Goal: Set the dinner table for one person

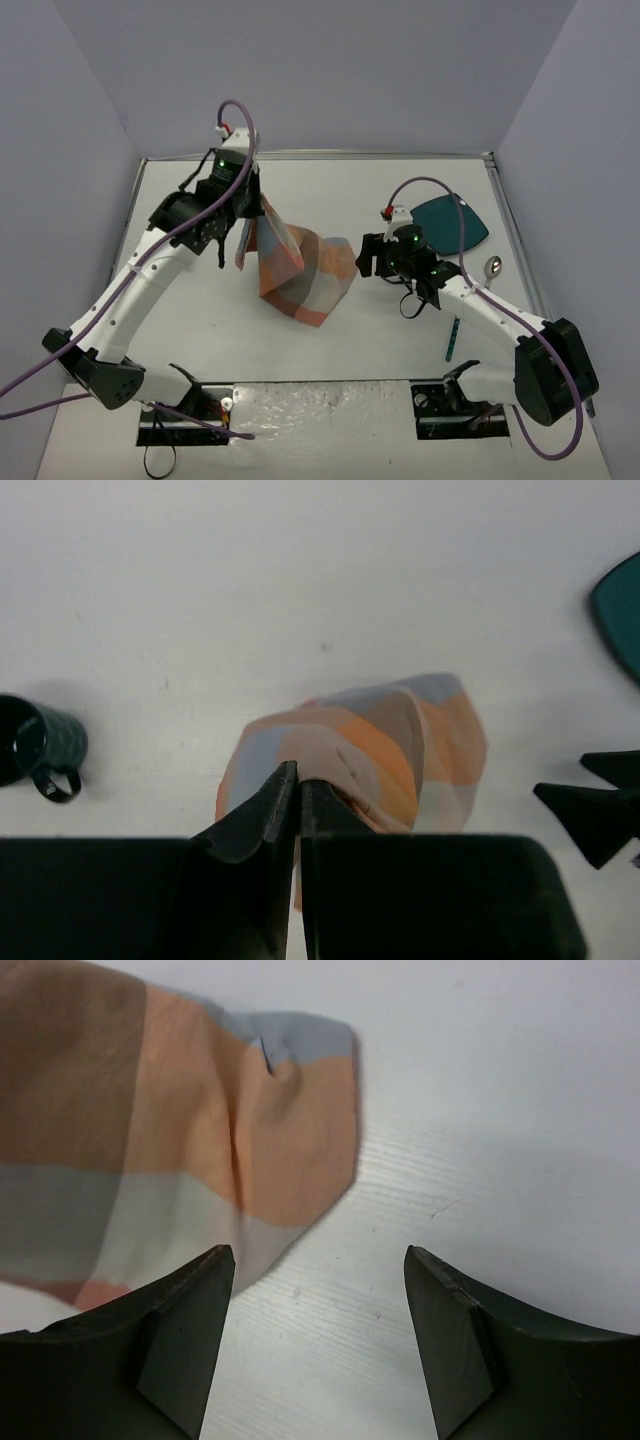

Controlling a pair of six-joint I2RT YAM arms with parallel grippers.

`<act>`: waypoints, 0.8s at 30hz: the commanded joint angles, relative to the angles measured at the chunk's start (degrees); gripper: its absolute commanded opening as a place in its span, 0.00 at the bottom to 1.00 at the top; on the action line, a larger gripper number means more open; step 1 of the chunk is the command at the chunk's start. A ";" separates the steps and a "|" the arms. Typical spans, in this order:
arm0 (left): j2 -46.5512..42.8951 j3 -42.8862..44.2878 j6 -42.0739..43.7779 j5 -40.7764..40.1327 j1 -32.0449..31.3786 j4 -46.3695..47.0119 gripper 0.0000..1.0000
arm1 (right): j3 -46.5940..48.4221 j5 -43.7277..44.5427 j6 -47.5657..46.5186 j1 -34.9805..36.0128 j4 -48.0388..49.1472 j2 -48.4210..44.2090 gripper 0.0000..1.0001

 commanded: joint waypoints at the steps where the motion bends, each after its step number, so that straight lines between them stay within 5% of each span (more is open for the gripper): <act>1: -3.89 -11.23 -4.71 0.73 4.91 7.22 0.00 | 0.81 -2.95 0.37 2.54 3.50 4.65 0.65; 18: -9.03 -20.63 -3.61 1.67 11.78 8.33 0.00 | 5.49 1.71 9.26 11.20 7.56 19.29 0.67; 22: -9.78 -20.43 -2.71 2.29 12.33 7.74 0.00 | 6.94 0.83 9.39 11.45 8.33 21.47 0.62; 24: -10.02 -20.40 -2.04 2.92 12.50 7.76 0.00 | 7.84 0.44 9.10 11.43 8.68 22.07 0.51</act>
